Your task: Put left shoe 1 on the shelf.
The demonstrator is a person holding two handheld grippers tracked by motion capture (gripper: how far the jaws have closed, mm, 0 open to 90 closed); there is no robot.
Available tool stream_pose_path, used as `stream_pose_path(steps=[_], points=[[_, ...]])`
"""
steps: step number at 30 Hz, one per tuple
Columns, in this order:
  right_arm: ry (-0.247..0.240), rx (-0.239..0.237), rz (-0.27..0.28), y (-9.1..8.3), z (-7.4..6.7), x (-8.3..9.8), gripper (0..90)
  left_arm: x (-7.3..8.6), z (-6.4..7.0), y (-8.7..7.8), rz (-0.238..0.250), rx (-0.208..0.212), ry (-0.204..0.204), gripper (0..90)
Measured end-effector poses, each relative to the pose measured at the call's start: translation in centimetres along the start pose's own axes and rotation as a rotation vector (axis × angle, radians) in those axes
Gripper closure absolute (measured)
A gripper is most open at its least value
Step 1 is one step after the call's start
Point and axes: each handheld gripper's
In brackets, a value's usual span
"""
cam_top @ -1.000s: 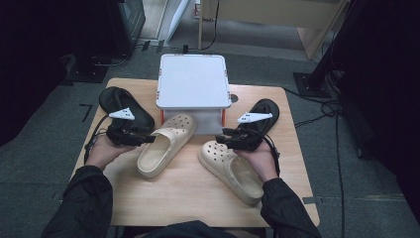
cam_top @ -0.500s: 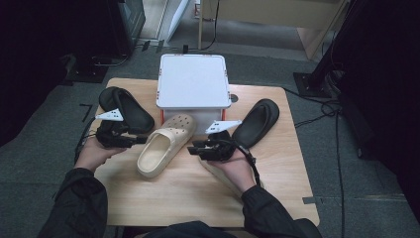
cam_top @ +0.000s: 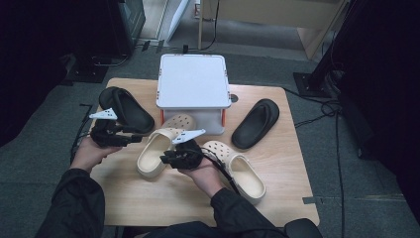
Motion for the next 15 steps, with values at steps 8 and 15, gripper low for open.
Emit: stream_pose_path(steps=[8,15], points=[[-0.003,-0.018,-0.011,4.3,-1.5,-1.0,74.7,0.0,0.0,0.0,0.001,-0.011,0.0,38.3],[-0.011,0.005,-0.078,6.1,-1.6,-0.6,75.3,0.0,0.0,0.0,0.004,-0.01,-0.001,38.3]])
Point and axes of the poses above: each handheld gripper's, and its own axes: y roughly forward along the jaws, x roughly out of its underside, z roughly to its right, and after that the axes turned 7 degrees about -z, right-handed
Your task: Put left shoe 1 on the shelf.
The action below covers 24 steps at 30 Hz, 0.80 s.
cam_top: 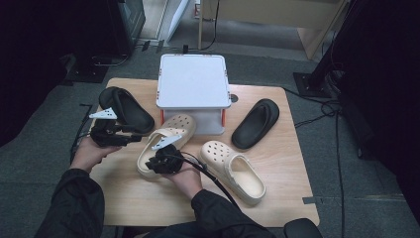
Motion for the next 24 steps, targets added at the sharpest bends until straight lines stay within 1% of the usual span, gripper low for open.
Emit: stream_pose_path(steps=[1,3,6,8,10,14,20,21,22,23,24], points=[[-0.008,0.0,0.005,-0.1,0.0,0.1,75.6,0.0,0.0,0.0,0.0,-0.001,0.001,38.3],[-0.014,0.005,-0.007,-0.2,0.0,0.2,75.6,0.0,0.0,0.0,0.001,-0.001,-0.002,38.2],[-0.049,0.024,-0.02,-0.6,-0.1,0.5,75.7,0.0,0.0,-0.1,0.002,-0.005,-0.001,38.1],[-0.061,0.029,-0.026,-0.8,-0.1,0.7,75.7,0.0,0.0,-0.1,0.004,-0.005,-0.001,38.1],[-0.06,0.027,-0.025,-1.1,0.0,1.0,75.7,0.0,0.0,-0.1,0.001,-0.007,-0.002,38.1],[-0.041,0.012,-0.017,-1.8,0.4,1.6,75.5,-0.1,0.1,0.0,-0.004,-0.001,-0.011,38.0],[-0.053,0.016,-0.014,-2.4,0.8,2.0,75.5,-0.1,0.1,0.0,-0.006,-0.005,-0.009,37.6],[-0.052,0.012,-0.016,-2.5,0.8,2.1,75.3,-0.1,0.1,0.0,-0.006,-0.005,-0.007,37.6],[-0.048,0.003,-0.013,-2.6,0.9,2.1,72.8,-0.1,0.1,0.1,-0.006,-0.005,-0.007,37.6],[-0.042,-0.016,-0.006,-2.6,1.0,2.2,69.9,-0.1,0.1,0.1,-0.006,-0.006,-0.008,37.6],[-0.026,-0.034,-0.001,-2.5,1.1,2.1,67.6,-0.1,0.1,0.1,-0.006,-0.006,-0.008,37.7]])
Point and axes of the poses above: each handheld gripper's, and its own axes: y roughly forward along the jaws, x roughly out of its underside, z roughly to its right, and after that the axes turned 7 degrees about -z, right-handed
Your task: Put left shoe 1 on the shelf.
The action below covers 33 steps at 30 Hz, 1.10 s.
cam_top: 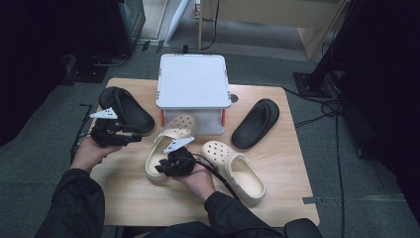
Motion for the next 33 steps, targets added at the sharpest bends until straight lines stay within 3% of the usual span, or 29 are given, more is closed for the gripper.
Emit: stream_pose_path(steps=[3,9,12,13,17,26,27,33], points=[[0.011,-0.033,-0.003,0.2,-0.3,-0.1,65.6,0.0,0.0,0.0,-0.002,-0.001,0.005,37.6],[-0.043,-0.063,-0.01,1.5,-2.3,-0.3,66.2,0.0,0.0,0.0,-0.003,-0.001,0.004,37.7],[-0.065,-0.033,-0.029,2.3,-2.7,-0.1,68.3,0.0,0.1,0.0,-0.003,0.0,0.005,37.6],[-0.085,0.007,-0.026,2.3,-2.6,0.0,73.7,0.0,0.1,0.0,-0.002,0.0,0.006,37.7],[-0.086,0.003,-0.031,1.7,-2.1,0.4,73.9,0.0,0.0,0.0,0.004,0.0,0.003,37.9],[-0.152,0.041,-0.085,0.0,-2.2,1.5,74.3,-0.2,0.3,-0.2,0.012,-0.004,0.009,38.4],[-0.179,0.049,-0.097,-0.6,-2.0,1.8,74.3,-0.2,0.3,-0.1,0.014,-0.003,0.01,38.4],[-0.157,0.052,-0.11,-2.2,-1.4,3.1,72.4,-0.3,0.5,-0.2,0.017,-0.001,0.011,38.7]])
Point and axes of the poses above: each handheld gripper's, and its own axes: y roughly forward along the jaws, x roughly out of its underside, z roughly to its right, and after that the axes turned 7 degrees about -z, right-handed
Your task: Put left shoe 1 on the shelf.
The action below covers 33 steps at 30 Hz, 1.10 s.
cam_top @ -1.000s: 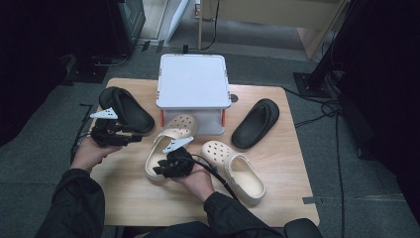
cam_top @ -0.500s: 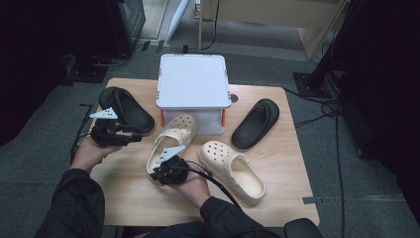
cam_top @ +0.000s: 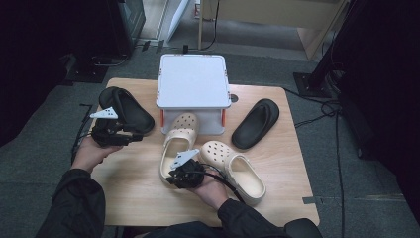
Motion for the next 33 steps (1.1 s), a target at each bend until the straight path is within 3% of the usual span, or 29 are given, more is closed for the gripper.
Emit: stream_pose_path(steps=[4,6,7,19,21,24,27,30,33], points=[[0.052,-0.019,0.037,-1.1,0.5,0.6,67.4,-0.3,0.2,0.0,0.003,0.0,0.004,38.8],[0.053,-0.009,0.058,-1.5,0.7,0.5,65.7,-0.4,0.2,0.0,0.003,-0.001,0.006,38.8],[0.072,0.019,0.105,-2.5,1.2,0.1,62.8,-0.6,0.4,0.0,0.011,0.004,0.008,38.8],[0.192,0.18,0.28,-7.1,4.9,-0.9,56.7,-0.6,0.4,0.0,0.006,0.01,0.009,38.8],[0.204,0.197,0.27,-7.3,5.5,-1.0,57.0,-0.6,0.4,0.1,0.006,0.01,0.007,38.8],[0.21,0.185,0.24,-6.9,6.4,-1.2,64.7,-0.6,0.4,0.1,0.003,0.011,0.008,38.8],[0.208,0.208,0.226,-6.5,7.0,-1.5,71.6,-0.5,0.4,0.1,0.004,0.012,0.004,38.7],[0.231,0.206,0.222,-6.3,8.0,-1.8,70.5,-0.5,0.3,0.2,-0.006,0.014,0.005,38.6],[0.258,0.188,0.18,-5.8,9.0,-2.1,67.0,-0.4,0.3,0.3,-0.005,0.016,0.002,38.6]])
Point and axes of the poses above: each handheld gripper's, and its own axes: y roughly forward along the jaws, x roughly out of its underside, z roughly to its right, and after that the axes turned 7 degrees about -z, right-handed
